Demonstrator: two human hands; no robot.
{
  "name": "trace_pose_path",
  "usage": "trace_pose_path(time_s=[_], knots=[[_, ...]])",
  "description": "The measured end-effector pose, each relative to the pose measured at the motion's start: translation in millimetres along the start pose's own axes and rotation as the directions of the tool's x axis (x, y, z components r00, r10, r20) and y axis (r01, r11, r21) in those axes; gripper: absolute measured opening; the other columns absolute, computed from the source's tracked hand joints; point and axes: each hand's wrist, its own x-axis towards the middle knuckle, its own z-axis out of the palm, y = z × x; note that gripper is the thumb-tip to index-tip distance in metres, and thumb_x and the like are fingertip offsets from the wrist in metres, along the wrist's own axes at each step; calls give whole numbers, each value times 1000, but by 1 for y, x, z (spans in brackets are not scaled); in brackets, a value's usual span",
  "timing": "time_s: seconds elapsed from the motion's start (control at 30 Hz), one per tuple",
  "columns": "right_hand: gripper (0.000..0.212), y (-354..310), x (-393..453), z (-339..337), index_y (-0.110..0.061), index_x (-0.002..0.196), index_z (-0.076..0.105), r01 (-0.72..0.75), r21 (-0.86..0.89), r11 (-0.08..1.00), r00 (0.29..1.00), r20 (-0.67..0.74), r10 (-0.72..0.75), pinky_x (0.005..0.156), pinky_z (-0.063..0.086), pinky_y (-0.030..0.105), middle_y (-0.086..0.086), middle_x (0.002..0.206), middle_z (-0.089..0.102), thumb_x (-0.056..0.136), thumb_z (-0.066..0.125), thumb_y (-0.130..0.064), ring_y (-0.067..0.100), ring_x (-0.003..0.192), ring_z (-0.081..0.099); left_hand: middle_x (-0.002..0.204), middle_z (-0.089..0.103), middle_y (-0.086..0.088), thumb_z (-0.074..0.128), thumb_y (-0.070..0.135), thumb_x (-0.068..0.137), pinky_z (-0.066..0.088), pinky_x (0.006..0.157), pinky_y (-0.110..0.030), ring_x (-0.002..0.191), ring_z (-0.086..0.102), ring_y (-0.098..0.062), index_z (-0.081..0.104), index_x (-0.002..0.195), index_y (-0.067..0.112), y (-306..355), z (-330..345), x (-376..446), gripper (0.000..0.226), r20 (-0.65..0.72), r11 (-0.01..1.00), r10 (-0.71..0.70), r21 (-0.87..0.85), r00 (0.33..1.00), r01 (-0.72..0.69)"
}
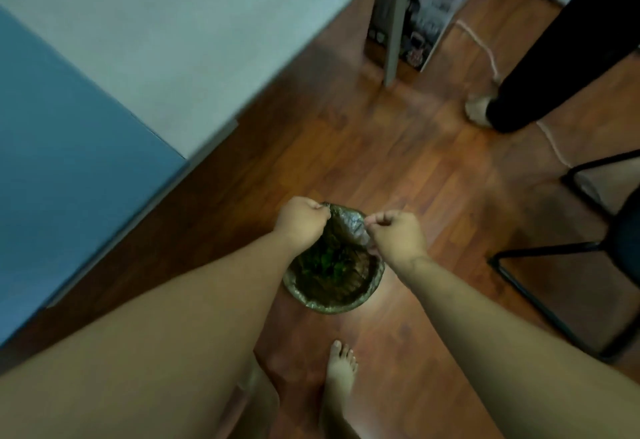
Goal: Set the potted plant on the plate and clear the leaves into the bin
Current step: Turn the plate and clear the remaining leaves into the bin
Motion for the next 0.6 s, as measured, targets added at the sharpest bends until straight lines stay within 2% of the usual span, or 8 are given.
trace_pose_path(time_s=[0.1, 0.2, 0.3, 0.43, 0.6], knots=[[20, -63, -43, -27, -20, 73, 69, 122, -66, 990, 991, -51, -125, 60, 58, 30, -1, 66, 67, 89, 60, -13, 14, 55, 62, 79, 73, -8, 57, 29, 91, 53, 68, -30, 71, 67, -20, 71, 74, 12, 46, -33, -56, 28, -83, 991, 18, -133, 996, -29], [23, -108, -87, -42, -28, 64, 66, 187, -105, 977, 981, -24, -190, 75, 61, 40, -9, 67, 66, 86, 61, -22, 22, 72, 71, 80, 71, -2, 55, 27, 95, 53, 65, -26, 68, 65, -13, 74, 86, 12, 71, -59, -121, 26, -124, 971, 21, -233, 992, -50], [21, -152, -134, -46, -28, 65, 68, 259, -129, 957, 965, 79, -250, 77, 61, 41, -9, 67, 69, 85, 61, -29, 22, 76, 72, 75, 66, -2, 52, 27, 97, 48, 57, -24, 63, 60, -14, 69, 85, 12, 87, -98, -173, 26, -185, 949, 36, -302, 982, -92], [21, -211, -184, -25, -23, 66, 69, 365, -90, 927, 924, 155, -349, 55, 61, 33, -2, 65, 69, 86, 61, -21, 15, 58, 65, 71, 61, -2, 49, 18, 94, 41, 50, -21, 55, 55, -12, 63, 77, 15, 94, -173, -216, 22, -336, 920, 44, -353, 941, -170], [19, -270, -222, 31, -14, 73, 69, 419, -39, 907, 876, 279, -393, 54, 57, 30, 5, 69, 66, 88, 58, -16, 17, 57, 61, 69, 59, -2, 54, 24, 93, 38, 52, -23, 57, 54, -15, 62, 77, 15, 57, -256, -260, 20, -449, 885, 4, -414, 894, -212]])
